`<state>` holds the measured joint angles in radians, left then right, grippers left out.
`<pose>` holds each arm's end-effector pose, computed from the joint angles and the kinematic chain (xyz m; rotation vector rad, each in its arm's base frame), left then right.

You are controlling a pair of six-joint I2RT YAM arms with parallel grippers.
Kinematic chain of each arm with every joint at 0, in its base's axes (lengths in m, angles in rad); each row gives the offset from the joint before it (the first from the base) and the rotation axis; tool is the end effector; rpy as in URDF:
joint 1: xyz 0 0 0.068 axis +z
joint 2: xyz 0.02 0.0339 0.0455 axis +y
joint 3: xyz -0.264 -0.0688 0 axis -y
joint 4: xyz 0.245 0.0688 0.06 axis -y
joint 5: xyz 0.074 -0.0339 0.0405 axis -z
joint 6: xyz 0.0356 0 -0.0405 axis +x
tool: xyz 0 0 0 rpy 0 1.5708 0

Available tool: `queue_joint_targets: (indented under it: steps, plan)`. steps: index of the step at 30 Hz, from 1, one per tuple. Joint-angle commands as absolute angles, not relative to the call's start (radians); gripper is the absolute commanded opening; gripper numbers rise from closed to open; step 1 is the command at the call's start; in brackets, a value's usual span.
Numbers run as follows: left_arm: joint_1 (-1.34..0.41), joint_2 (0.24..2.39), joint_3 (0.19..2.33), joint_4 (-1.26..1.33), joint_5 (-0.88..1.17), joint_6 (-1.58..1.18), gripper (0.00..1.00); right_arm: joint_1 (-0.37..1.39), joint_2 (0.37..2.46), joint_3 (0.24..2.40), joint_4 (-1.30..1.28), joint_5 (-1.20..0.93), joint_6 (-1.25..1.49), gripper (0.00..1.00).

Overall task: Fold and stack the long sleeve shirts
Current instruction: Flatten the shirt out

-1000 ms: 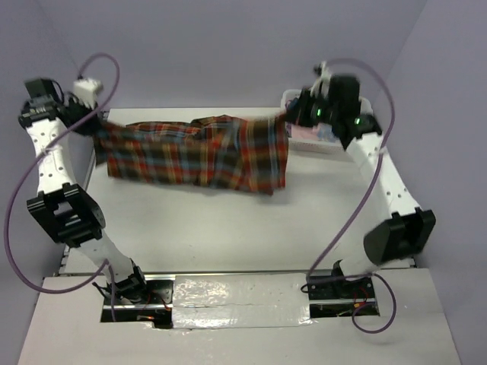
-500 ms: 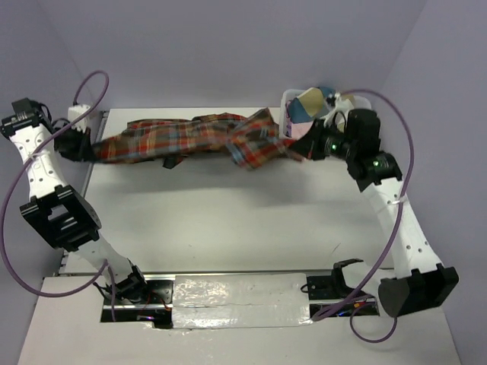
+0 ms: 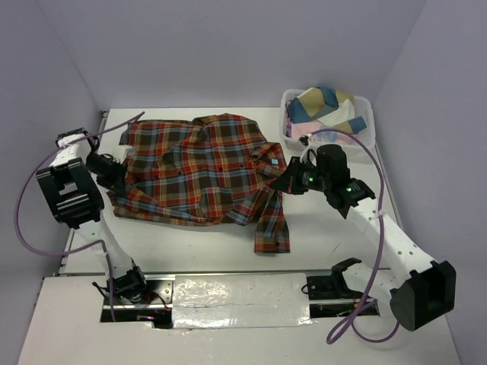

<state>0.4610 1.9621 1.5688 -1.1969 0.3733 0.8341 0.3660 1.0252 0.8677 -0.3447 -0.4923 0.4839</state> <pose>0.3353 0.1520 0.2119 0.5321 2.8480 -0.4533 0.2057 0.0969 0.3093 -0.1922 2.1632 1.0157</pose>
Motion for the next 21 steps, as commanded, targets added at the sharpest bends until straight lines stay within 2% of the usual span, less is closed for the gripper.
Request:
queue_joint_targets:
  steps: [1,6,9,11,18,20,21]
  plan:
    - [0.439,2.017,1.563,-1.099,0.328,0.77,0.25,0.368,1.066,0.851,-0.236,-0.446,0.503,0.0]
    - [0.437,2.005,1.502,-1.003,0.252,0.718,0.48,0.368,1.083,0.819,-0.212,-0.445,0.518,0.0]
    - [0.462,1.942,1.465,-0.957,0.238,0.729,0.58,0.37,1.085,0.807,-0.199,-0.443,0.518,0.0]
    - [0.483,1.898,1.474,-0.947,0.29,0.742,0.72,0.37,1.091,0.801,-0.192,-0.454,0.517,0.0]
    - [0.523,1.604,1.405,-0.724,0.345,0.955,0.77,0.37,1.091,0.781,-0.179,-0.472,0.486,0.0]
    - [0.512,1.566,1.397,-0.771,0.388,1.044,0.77,0.37,1.085,0.773,-0.176,-0.474,0.474,0.0]
    - [0.483,1.54,1.397,-0.82,0.414,1.175,0.76,0.373,1.081,0.769,-0.173,-0.472,0.471,0.0]
